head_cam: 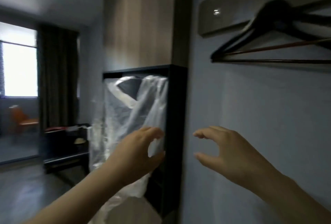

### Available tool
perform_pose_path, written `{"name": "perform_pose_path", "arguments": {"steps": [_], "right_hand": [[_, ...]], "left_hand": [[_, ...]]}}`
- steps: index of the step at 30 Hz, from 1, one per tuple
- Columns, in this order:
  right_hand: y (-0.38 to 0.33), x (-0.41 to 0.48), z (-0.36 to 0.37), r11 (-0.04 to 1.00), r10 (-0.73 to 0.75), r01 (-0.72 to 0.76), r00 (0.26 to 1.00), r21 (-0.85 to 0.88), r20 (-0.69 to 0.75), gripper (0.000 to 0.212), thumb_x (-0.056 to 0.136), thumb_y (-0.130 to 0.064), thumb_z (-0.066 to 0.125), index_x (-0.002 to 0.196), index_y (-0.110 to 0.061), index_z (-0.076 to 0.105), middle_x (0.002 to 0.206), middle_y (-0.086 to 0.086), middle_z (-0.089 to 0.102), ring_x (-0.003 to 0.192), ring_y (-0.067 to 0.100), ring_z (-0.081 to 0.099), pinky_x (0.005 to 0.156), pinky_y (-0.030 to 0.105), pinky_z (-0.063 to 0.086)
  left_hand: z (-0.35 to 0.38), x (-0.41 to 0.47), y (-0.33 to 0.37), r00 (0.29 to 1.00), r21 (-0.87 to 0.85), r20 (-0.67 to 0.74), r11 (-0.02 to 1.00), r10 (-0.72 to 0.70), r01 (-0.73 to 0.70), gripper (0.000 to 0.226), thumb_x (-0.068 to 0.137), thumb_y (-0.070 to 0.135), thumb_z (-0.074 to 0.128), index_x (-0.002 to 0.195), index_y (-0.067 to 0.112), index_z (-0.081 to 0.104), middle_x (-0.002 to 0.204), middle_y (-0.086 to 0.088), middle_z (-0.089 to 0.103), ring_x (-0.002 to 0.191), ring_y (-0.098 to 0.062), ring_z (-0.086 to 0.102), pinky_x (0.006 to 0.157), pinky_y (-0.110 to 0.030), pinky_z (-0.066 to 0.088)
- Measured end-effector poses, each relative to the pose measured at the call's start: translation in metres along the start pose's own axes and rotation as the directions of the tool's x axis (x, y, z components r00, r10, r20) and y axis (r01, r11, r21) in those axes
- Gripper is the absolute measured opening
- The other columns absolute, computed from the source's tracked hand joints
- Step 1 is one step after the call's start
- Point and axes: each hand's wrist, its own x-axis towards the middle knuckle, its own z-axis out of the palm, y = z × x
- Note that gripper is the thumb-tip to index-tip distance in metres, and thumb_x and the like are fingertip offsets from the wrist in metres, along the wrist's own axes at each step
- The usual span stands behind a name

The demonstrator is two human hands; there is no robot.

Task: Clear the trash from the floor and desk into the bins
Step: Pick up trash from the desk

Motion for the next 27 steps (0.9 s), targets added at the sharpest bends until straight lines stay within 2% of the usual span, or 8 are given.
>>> {"name": "perform_pose_path", "arguments": {"steps": [3,6,9,14,16,18,23,27], "right_hand": [[-0.08,0.064,0.054,0.988,-0.144,0.142,0.99,0.065,0.016,0.045,0.083,-0.047,0.065,0.125,-0.034,0.055,0.12,-0.022,0.054,0.112,-0.003,0.051,0.093,0.014,0.04],[-0.151,0.114,0.101,0.958,-0.253,0.25,0.967,0.139,0.009,0.046,0.081,-0.046,0.067,0.124,-0.032,0.057,0.122,-0.018,0.056,0.112,0.0,0.053,0.096,0.02,0.041],[-0.207,0.151,0.145,0.924,-0.334,0.322,0.942,0.204,0.022,0.043,0.082,-0.045,0.066,0.123,-0.034,0.057,0.119,-0.017,0.058,0.109,0.0,0.054,0.094,0.021,0.044],[-0.276,0.206,0.218,0.86,-0.458,0.427,0.887,0.278,0.057,0.045,0.082,-0.048,0.063,0.124,-0.036,0.055,0.121,-0.02,0.056,0.11,-0.004,0.051,0.093,0.015,0.041],[-0.296,0.228,0.249,0.841,-0.493,0.456,0.868,0.29,0.064,0.045,0.082,-0.049,0.062,0.125,-0.038,0.053,0.12,-0.023,0.055,0.108,-0.006,0.048,0.087,0.006,0.036],[-0.312,0.251,0.278,0.826,-0.516,0.473,0.854,0.307,0.073,0.045,0.082,-0.049,0.063,0.125,-0.038,0.053,0.12,-0.024,0.054,0.109,-0.007,0.047,0.084,0.002,0.032],[-0.345,0.313,0.351,0.791,-0.535,0.477,0.843,0.384,0.055,0.042,0.083,-0.045,0.064,0.123,-0.037,0.054,0.116,-0.023,0.055,0.108,-0.004,0.051,0.093,0.018,0.043],[-0.363,0.374,0.403,0.796,-0.513,0.441,0.855,0.415,0.077,0.043,0.084,-0.046,0.064,0.124,-0.037,0.053,0.117,-0.024,0.054,0.11,-0.005,0.05,0.096,0.016,0.041]], "left_hand": [[-0.057,-0.038,-0.082,0.993,0.102,-0.019,0.988,-0.114,0.116,0.039,0.082,0.039,0.067,0.119,0.03,0.057,0.114,0.016,0.059,0.101,-0.003,0.057,0.088,-0.022,0.047],[-0.102,-0.074,-0.149,0.975,0.174,-0.045,0.96,-0.216,0.221,0.038,0.081,0.038,0.068,0.117,0.03,0.058,0.113,0.016,0.058,0.098,-0.002,0.058,0.087,-0.024,0.05],[-0.135,-0.11,-0.203,0.95,0.266,-0.049,0.913,-0.309,0.31,0.039,0.082,0.042,0.065,0.12,0.038,0.053,0.112,0.024,0.052,0.096,0.006,0.052,0.082,-0.01,0.046],[-0.168,-0.156,-0.285,0.887,0.322,-0.092,0.829,-0.452,0.457,0.037,0.083,0.047,0.06,0.118,0.04,0.051,0.109,0.021,0.054,0.096,0.005,0.052,0.082,-0.015,0.048],[-0.173,-0.164,-0.318,0.871,0.333,-0.111,0.808,-0.478,0.486,0.038,0.083,0.047,0.06,0.12,0.039,0.051,0.112,0.021,0.054,0.097,0.005,0.052,0.083,-0.015,0.048],[-0.174,-0.166,-0.351,0.863,0.342,-0.12,0.796,-0.49,0.499,0.039,0.083,0.047,0.06,0.12,0.038,0.051,0.113,0.021,0.054,0.099,0.004,0.052,0.085,-0.015,0.047],[-0.173,-0.163,-0.445,0.852,0.377,-0.11,0.771,-0.513,0.513,0.039,0.084,0.046,0.06,0.12,0.035,0.053,0.115,0.019,0.056,0.1,0.004,0.052,0.088,-0.016,0.047],[-0.181,-0.143,-0.525,0.831,0.383,-0.086,0.751,-0.55,0.537,0.04,0.084,0.047,0.06,0.121,0.035,0.053,0.114,0.021,0.056,0.098,0.005,0.052,0.087,-0.015,0.047]]}}
